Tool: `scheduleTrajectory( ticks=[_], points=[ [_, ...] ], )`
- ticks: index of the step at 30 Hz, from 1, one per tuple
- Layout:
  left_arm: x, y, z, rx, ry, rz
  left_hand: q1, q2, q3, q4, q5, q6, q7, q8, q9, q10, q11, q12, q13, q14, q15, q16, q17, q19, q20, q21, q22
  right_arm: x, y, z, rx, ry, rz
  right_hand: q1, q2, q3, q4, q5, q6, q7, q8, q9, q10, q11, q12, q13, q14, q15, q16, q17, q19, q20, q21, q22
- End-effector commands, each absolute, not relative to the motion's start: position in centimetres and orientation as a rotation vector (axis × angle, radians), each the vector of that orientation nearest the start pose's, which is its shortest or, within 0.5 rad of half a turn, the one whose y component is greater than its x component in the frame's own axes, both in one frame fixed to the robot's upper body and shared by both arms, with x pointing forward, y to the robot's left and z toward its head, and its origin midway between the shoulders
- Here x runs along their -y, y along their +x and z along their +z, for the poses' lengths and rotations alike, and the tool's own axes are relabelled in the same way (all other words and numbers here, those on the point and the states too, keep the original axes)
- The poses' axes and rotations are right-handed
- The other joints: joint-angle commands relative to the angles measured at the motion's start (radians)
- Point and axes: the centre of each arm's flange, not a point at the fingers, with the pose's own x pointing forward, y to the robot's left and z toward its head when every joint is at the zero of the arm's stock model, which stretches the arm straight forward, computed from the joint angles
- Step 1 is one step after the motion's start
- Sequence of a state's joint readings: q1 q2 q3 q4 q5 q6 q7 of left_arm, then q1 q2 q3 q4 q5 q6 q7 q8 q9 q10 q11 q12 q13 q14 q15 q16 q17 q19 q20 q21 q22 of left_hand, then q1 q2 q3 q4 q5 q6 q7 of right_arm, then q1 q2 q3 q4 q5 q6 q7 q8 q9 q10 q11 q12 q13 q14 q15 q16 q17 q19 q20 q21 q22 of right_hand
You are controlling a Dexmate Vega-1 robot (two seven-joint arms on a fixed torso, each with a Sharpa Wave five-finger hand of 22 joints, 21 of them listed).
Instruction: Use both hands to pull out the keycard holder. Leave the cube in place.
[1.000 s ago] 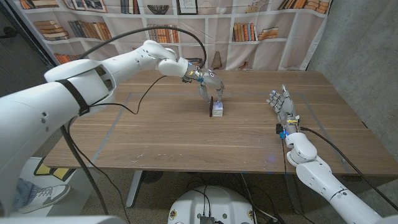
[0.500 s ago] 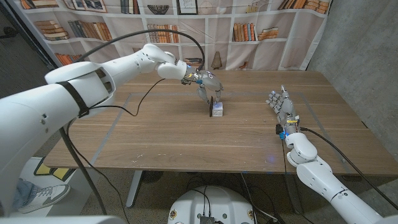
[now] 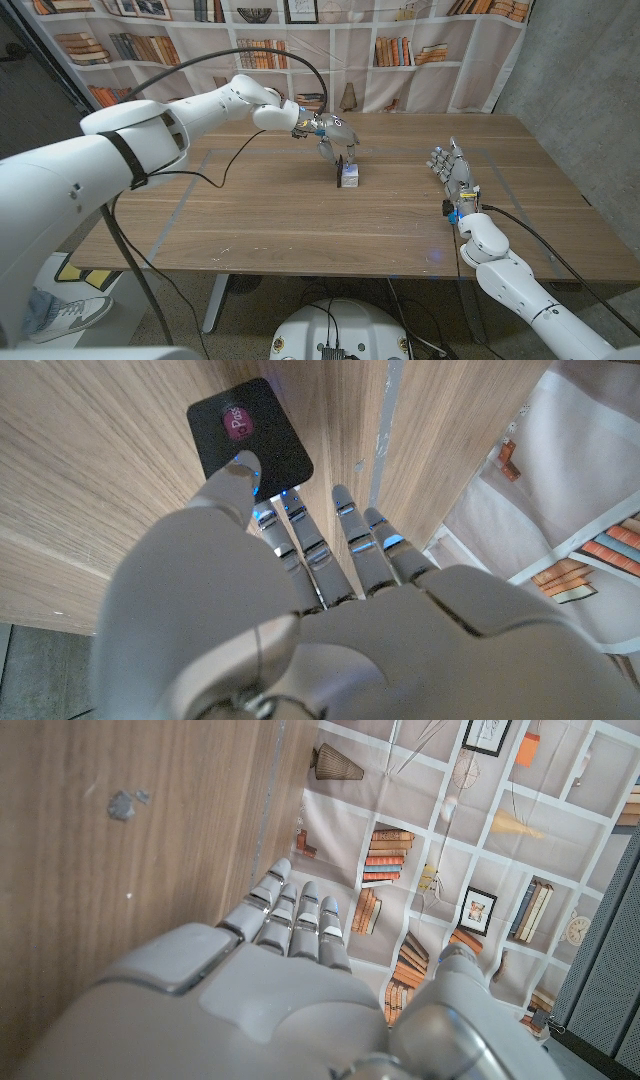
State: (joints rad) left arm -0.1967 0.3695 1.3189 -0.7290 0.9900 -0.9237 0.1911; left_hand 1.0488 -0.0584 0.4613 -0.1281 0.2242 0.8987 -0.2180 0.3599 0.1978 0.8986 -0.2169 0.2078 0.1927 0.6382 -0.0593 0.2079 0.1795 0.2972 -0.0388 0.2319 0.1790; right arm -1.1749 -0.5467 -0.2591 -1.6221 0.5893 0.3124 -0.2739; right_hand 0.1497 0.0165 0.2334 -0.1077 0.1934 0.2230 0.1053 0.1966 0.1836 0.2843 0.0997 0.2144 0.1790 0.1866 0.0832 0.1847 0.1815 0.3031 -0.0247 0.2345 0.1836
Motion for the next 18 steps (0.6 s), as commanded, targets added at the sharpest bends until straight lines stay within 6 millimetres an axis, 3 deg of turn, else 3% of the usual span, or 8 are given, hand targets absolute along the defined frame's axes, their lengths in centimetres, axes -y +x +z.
scheduleTrajectory(
  ticks=[1, 9, 18],
  points=[
    [-7.22, 65.05, 11.61, 1.232, 2.174, -0.761, 0.004, -0.002, 0.006, 0.0, -0.005, 0.02, 0.001, 0.01, 0.001, 0.024, 0.002, 0.008, 0.006, 0.018, -0.142, 0.007, 0.004, 0.007, -0.01, 0.0, 0.005, 30.41, 57.9, -8.67, 0.593, 0.111, -0.008, 0.007, 0.004, 0.005, -0.006, -0.003, 0.01, 0.001, -0.002, 0.003, 0.01, 0.0, 0.0, 0.005, 0.008, -0.001, -0.002, 0.003, 0.009, -0.005, 0.002, 0.005],
    [-7.26, 65.21, 11.45, 1.212, 2.17, -0.772, 0.007, -0.002, 0.016, 0.001, -0.014, 0.095, 0.006, 0.04, 0.003, 0.087, -0.004, 0.008, 0.006, 0.062, -0.141, 0.002, 0.004, 0.015, -0.026, -0.005, 0.004, 30.34, 57.96, -8.63, 0.587, 0.108, -0.004, 0.008, 0.005, 0.005, -0.007, -0.003, 0.01, 0.001, -0.002, 0.003, 0.011, 0.0, 0.0, 0.005, 0.009, 0.0, -0.002, 0.003, 0.009, -0.005, 0.001, 0.005],
    [-7.35, 65.34, 11.34, 1.196, 2.159, -0.783, 0.005, 0.001, 0.019, 0.005, -0.017, 0.118, 0.007, 0.05, 0.003, 0.111, -0.004, 0.008, 0.007, 0.086, -0.141, 0.002, 0.004, 0.017, -0.029, -0.008, 0.004, 30.18, 58.17, -8.46, 0.584, 0.105, 0.004, 0.009, 0.006, 0.005, -0.007, -0.004, 0.01, 0.0, -0.002, 0.003, 0.011, -0.001, 0.0, 0.005, 0.009, 0.0, -0.002, 0.003, 0.009, -0.004, 0.001, 0.005]
  ],
)
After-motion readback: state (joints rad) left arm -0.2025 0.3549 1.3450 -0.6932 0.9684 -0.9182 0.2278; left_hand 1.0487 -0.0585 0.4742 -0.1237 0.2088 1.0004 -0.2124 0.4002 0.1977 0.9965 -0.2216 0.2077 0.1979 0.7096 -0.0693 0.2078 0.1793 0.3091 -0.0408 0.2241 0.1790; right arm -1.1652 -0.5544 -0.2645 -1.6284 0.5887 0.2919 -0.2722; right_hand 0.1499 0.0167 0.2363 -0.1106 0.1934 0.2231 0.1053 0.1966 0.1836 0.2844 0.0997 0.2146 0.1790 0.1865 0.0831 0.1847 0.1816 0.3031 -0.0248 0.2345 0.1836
